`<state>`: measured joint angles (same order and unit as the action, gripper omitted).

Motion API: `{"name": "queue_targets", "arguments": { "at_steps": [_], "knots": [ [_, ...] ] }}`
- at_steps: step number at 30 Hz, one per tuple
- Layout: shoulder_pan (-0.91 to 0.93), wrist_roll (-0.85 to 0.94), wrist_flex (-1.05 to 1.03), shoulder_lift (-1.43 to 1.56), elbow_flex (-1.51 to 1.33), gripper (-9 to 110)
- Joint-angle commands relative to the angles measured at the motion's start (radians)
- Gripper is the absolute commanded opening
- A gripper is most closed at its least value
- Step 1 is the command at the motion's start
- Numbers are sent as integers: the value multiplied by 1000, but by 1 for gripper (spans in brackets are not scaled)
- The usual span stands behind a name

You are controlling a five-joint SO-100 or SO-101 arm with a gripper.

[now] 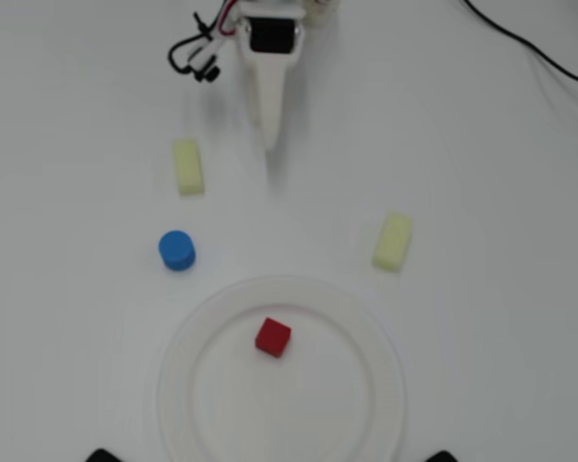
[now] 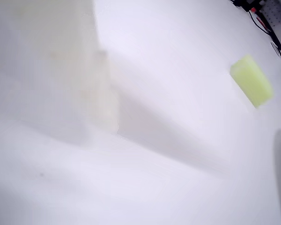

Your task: Grasp a red block and put it in the dish.

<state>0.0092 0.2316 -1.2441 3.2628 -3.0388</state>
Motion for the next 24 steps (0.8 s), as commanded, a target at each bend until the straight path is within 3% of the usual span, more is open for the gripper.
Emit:
{"name": "queue_targets", "arguments": {
  "at_steps": [1, 7, 14, 24],
  "knots": [
    [-78, -52, -43, 186, -57, 33],
    [-195, -137, -74, 190, -87, 28],
    [-192, -143, -121, 190, -115, 0],
    [-199, -156, -156, 190, -124, 0]
  ]
}}
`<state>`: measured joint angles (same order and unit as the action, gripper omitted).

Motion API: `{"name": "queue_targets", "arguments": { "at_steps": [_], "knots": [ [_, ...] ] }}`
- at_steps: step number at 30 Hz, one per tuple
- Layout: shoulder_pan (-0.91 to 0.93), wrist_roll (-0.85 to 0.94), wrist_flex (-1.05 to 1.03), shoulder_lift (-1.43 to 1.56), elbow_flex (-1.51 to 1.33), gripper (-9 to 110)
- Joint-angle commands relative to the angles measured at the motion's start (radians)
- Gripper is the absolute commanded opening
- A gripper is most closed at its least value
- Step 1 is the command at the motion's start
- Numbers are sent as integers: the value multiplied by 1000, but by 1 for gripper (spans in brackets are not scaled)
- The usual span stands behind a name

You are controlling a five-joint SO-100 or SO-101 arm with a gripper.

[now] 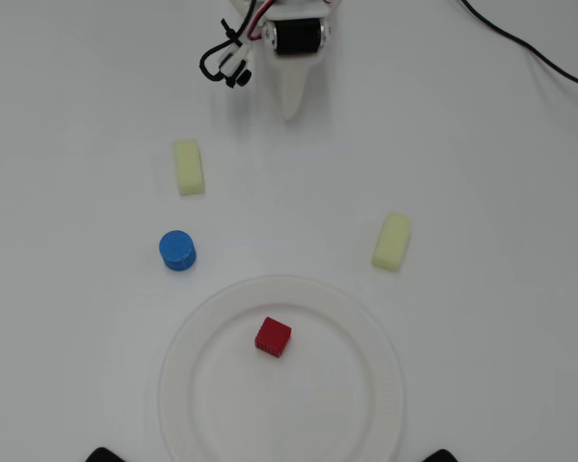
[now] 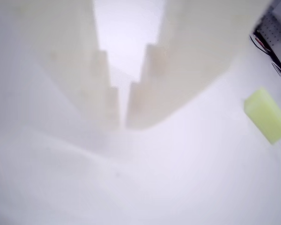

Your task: Grasp a red block and put it in the dish.

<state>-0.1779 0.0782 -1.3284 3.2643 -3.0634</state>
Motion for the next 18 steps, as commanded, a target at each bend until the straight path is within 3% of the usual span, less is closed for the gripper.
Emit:
{"name": "queue_targets", "arguments": {
  "at_steps": [1, 18],
  "knots": [
    [-12, -9, -80, 189, -98, 0],
    [-140, -28, -91, 193, -97, 0]
  ]
}}
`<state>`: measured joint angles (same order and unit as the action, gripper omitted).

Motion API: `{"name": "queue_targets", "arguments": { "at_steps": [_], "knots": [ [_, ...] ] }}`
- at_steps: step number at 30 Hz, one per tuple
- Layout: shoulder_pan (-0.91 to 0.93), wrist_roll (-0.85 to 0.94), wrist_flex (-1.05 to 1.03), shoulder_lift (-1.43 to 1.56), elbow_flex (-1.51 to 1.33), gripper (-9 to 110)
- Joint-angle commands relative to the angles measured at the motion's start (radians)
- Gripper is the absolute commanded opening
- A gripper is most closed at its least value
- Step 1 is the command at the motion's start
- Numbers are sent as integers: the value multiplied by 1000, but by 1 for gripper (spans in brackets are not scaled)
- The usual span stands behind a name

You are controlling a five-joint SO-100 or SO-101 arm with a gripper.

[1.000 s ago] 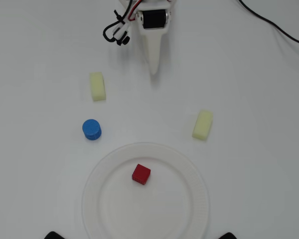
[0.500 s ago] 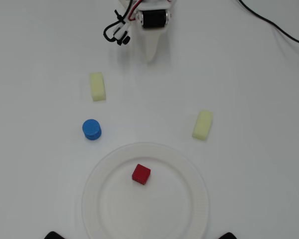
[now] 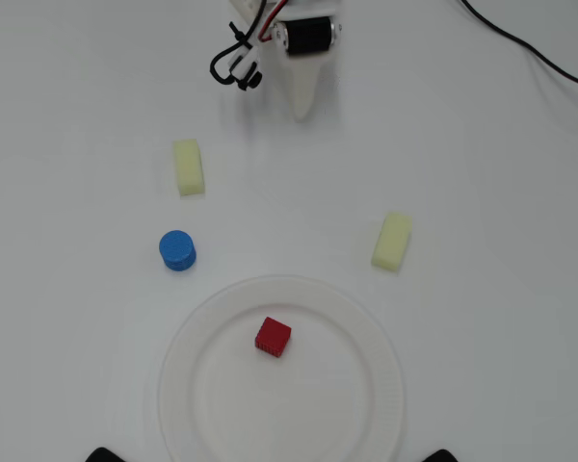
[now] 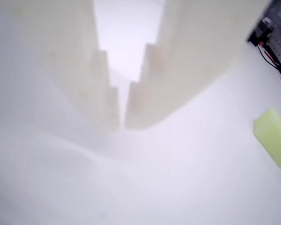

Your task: Grasp a red block and put it in the dish.

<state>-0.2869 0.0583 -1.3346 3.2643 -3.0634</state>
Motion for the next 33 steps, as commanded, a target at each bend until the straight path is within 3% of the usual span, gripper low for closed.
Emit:
{"name": "queue_targets", "arguments": {
  "at_steps": [1, 33],
  "knots": [
    [-37, -8, -84, 193, -97, 0],
    [84, -5, -74, 190, -100, 0]
  ]
}}
